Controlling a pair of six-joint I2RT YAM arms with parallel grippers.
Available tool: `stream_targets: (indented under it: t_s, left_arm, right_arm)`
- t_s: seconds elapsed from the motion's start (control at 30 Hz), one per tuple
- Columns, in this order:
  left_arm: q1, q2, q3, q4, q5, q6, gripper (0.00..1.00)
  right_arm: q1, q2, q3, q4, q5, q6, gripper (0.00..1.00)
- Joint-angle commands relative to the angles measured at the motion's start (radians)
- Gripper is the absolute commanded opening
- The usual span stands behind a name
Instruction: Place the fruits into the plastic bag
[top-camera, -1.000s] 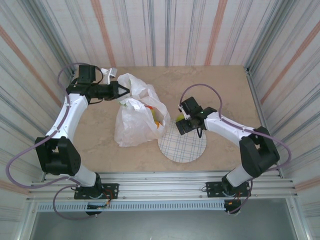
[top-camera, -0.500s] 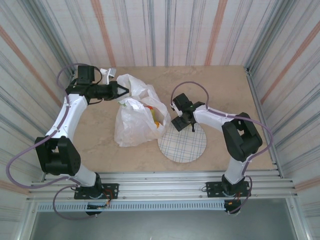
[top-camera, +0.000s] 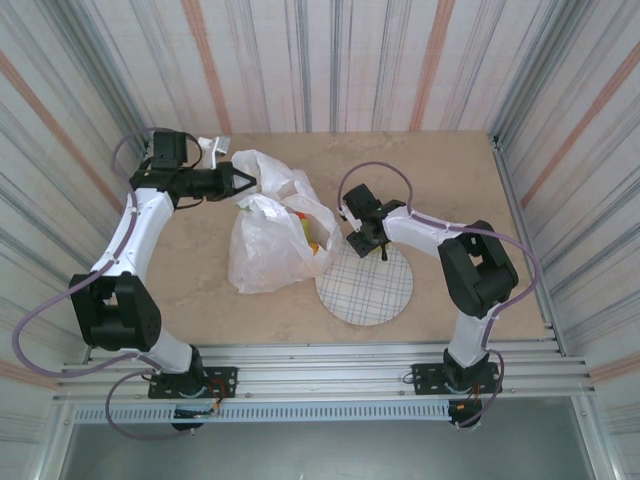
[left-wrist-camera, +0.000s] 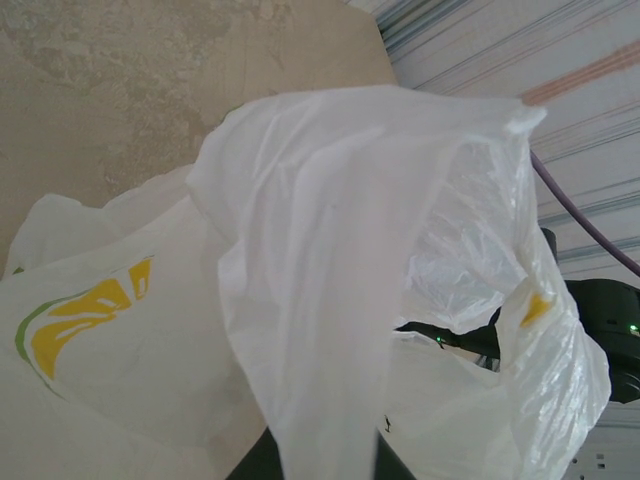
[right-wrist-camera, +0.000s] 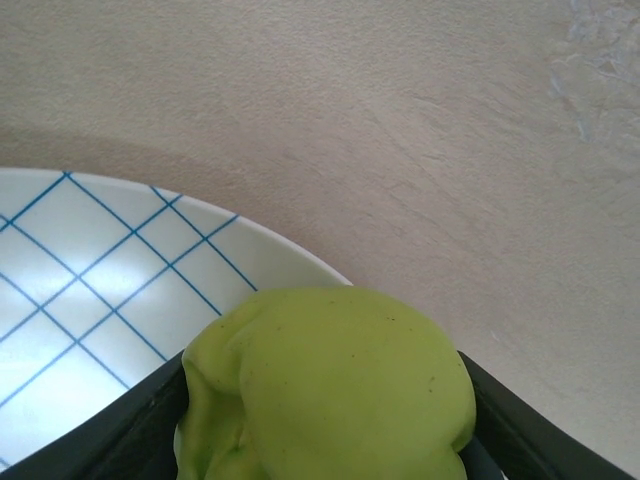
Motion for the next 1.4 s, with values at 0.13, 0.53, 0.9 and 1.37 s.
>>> stream_targets:
  t_s: [0.13,0.53,0.9,1.37]
  left_arm:
    - [0.007,-0.021,-0.015,0.019,0.033,-0.011,0.0]
    - [0.007,-0.023,-0.025,0.039,0.043,-0.028,0.0]
    - [0.003,-0.027,-0.039,0.058,0.059,-0.037,0.0]
    - [0.003,-0.038,-0.049,0.067,0.068,-0.038,0.0]
  right_arm:
    - [-0.018,-0.298,-0.052,-0.07,-0.128,0.117,0.56]
    - [0.113,-0.441,0.09,0.134,-0.413,0.252,0.53]
    - [0.223,-0.167,0.179,0.263,-0.414,0.369,0.51]
    - [0.286,0.031,0.176,0.455,-0.271,0.603,0.63]
